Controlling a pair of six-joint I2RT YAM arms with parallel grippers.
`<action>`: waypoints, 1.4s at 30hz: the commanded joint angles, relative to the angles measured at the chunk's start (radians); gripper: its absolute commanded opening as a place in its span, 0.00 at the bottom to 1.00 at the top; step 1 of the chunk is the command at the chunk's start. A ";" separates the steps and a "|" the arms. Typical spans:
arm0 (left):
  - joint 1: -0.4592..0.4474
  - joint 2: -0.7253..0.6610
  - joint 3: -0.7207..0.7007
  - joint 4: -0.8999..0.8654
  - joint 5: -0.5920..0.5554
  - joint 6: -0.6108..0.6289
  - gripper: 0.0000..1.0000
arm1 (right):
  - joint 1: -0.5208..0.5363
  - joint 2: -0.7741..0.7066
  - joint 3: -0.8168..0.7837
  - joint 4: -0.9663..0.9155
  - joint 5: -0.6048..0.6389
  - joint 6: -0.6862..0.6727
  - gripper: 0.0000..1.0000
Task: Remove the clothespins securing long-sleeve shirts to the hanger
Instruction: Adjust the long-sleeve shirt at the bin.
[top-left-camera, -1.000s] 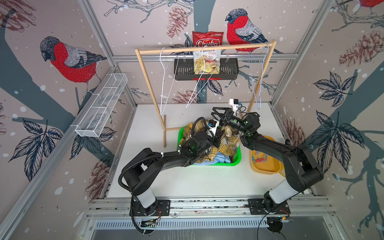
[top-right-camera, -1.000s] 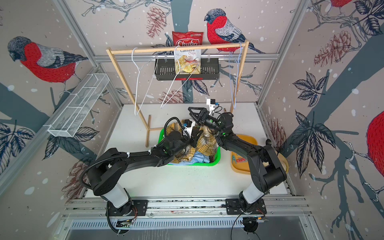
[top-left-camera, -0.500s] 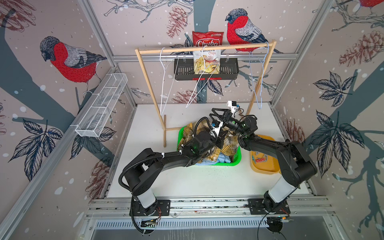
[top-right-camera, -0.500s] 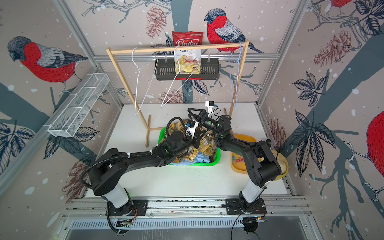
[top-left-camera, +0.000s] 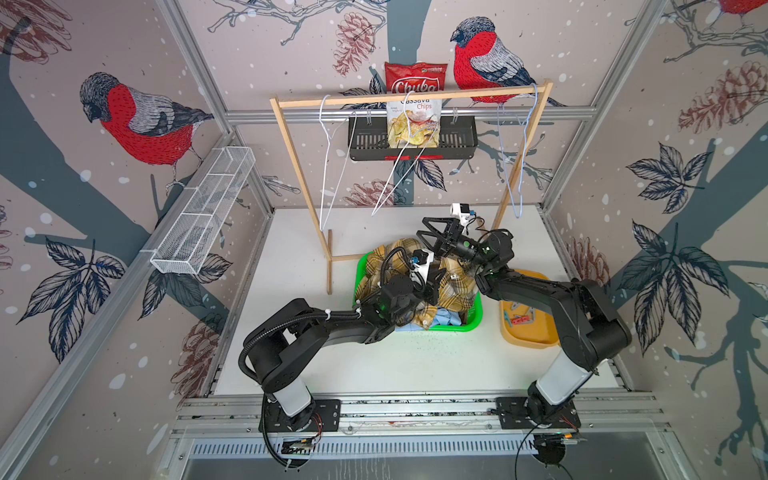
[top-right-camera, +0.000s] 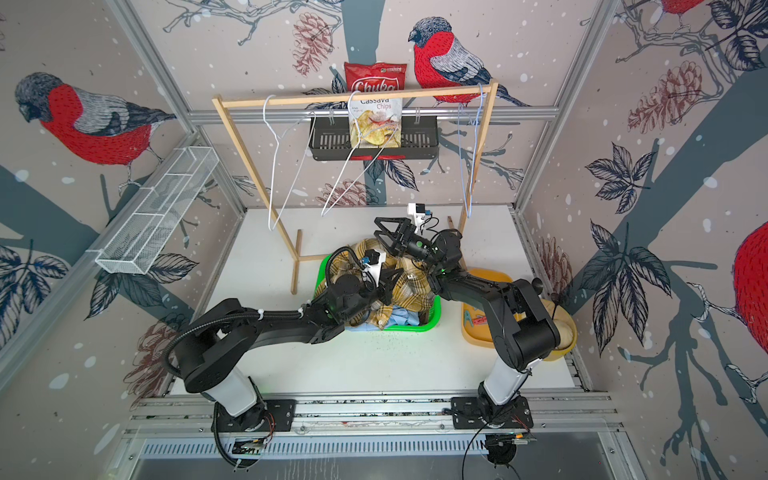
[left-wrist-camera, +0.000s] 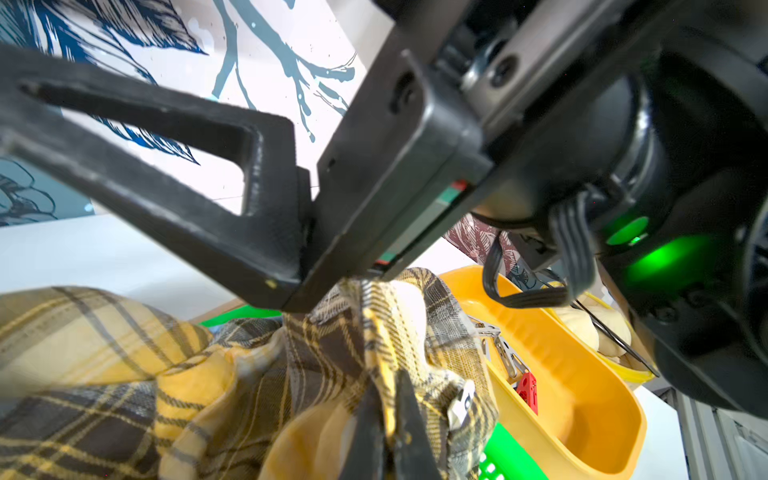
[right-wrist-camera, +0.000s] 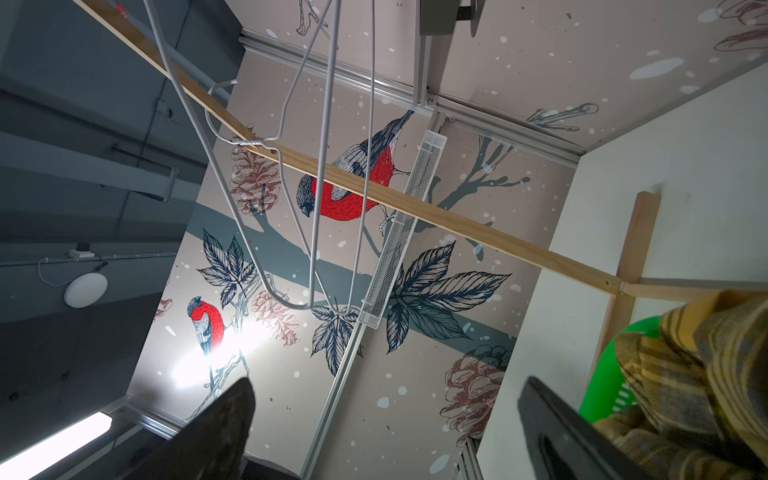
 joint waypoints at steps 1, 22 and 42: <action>-0.006 0.035 -0.007 -0.115 0.054 -0.047 0.00 | -0.008 0.004 0.008 0.194 0.042 0.062 1.00; 0.054 -0.028 -0.078 -0.214 -0.056 -0.044 0.00 | -0.046 -0.191 0.084 -0.601 0.053 -0.298 1.00; 0.044 -0.044 0.047 -0.415 -0.004 -0.023 0.60 | -0.096 -0.356 0.200 -1.174 0.253 -0.710 1.00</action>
